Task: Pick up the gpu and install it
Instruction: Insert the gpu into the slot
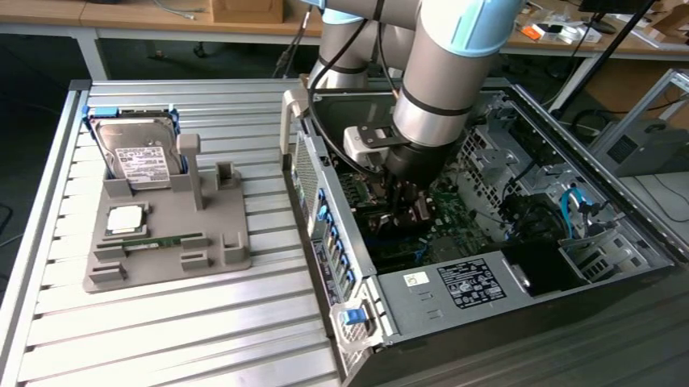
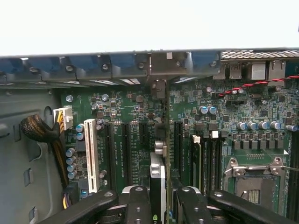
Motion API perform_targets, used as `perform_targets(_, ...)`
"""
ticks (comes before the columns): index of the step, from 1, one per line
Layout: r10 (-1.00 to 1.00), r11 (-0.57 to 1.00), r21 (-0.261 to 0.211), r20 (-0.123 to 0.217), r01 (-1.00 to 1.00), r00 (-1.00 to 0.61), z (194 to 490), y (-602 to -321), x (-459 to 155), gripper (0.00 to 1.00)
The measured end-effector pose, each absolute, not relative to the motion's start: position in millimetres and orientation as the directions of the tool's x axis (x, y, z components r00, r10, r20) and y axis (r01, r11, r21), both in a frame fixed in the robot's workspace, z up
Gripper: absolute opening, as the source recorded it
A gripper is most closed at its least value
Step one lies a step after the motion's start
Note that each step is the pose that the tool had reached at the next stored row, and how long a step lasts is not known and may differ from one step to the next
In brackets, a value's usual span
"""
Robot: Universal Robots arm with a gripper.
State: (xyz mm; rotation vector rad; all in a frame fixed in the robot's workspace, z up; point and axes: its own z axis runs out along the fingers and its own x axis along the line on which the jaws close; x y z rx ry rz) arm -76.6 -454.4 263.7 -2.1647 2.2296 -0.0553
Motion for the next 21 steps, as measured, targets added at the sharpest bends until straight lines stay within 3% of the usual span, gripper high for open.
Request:
perform_targets(8,-1.000,0.029,-0.049,-0.009,-0.998,-0.029,263.6,-454.4,-76.6,0.27)
perform_targets(21,-1.000,0.028,-0.049,0.004,-0.998,-0.029,263.6,-451.6,-76.5,0.27)
